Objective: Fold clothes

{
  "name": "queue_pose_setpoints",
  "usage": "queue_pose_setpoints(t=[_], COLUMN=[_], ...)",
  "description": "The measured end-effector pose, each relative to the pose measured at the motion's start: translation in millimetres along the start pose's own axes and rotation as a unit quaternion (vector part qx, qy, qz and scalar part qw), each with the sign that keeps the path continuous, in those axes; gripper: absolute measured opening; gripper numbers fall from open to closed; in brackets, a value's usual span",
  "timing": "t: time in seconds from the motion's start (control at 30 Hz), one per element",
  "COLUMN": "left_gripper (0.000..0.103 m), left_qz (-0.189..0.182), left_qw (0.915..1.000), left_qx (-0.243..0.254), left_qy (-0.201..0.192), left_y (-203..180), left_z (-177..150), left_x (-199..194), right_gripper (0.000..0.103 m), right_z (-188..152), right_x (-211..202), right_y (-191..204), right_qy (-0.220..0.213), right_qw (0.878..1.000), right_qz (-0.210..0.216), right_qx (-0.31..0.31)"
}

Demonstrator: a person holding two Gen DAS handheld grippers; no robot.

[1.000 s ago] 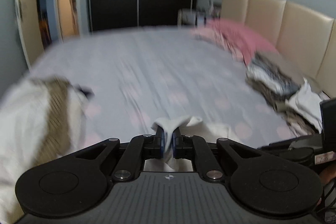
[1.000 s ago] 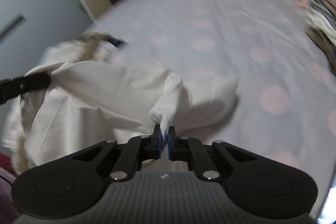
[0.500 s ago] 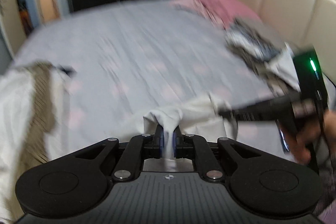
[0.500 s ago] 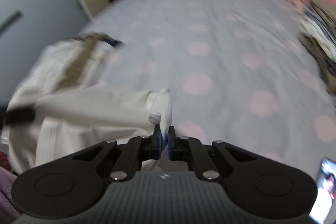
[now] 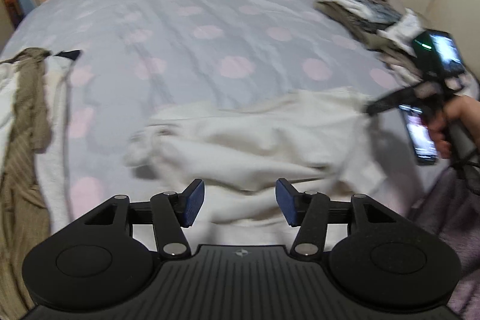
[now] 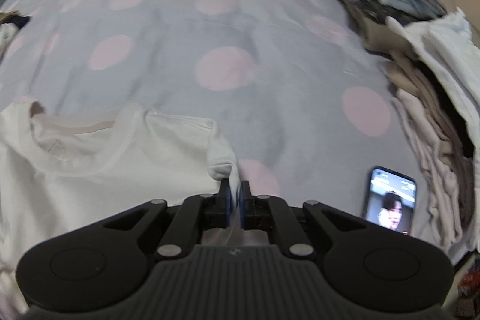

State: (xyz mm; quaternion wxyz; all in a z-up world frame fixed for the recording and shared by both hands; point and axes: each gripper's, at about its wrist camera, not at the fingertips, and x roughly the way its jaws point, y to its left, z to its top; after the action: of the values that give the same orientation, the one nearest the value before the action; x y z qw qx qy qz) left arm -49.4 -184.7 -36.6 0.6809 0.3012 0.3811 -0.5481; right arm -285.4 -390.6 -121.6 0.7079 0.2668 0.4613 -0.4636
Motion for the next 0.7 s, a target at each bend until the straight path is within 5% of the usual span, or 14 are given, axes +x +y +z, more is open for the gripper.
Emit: queue_pose_setpoints(t=[0.33,0.57,0.7], left_gripper=[0.051,0.045,0.044], left_qz=[0.060,0.029,0.015], left_qw=[0.9981,0.9990,0.9984], left_qx=[0.001,-0.020,-0.024], left_qy=[-0.009,0.029,0.050], left_y=[65,90,92], left_z=[42,57,49], left_x=[49,107,130], right_gripper=[0.014,0.037,0.037], right_z=[9,27,36], right_x=[-5,-14,0], right_y=[-8,-17,-22], right_qy=[-0.001,-0.058,-0.048], right_qw=[1.000,0.998,0.997], right_qz=[-0.007,0.014,0.025], right_qx=[0.023,0.033,0.050])
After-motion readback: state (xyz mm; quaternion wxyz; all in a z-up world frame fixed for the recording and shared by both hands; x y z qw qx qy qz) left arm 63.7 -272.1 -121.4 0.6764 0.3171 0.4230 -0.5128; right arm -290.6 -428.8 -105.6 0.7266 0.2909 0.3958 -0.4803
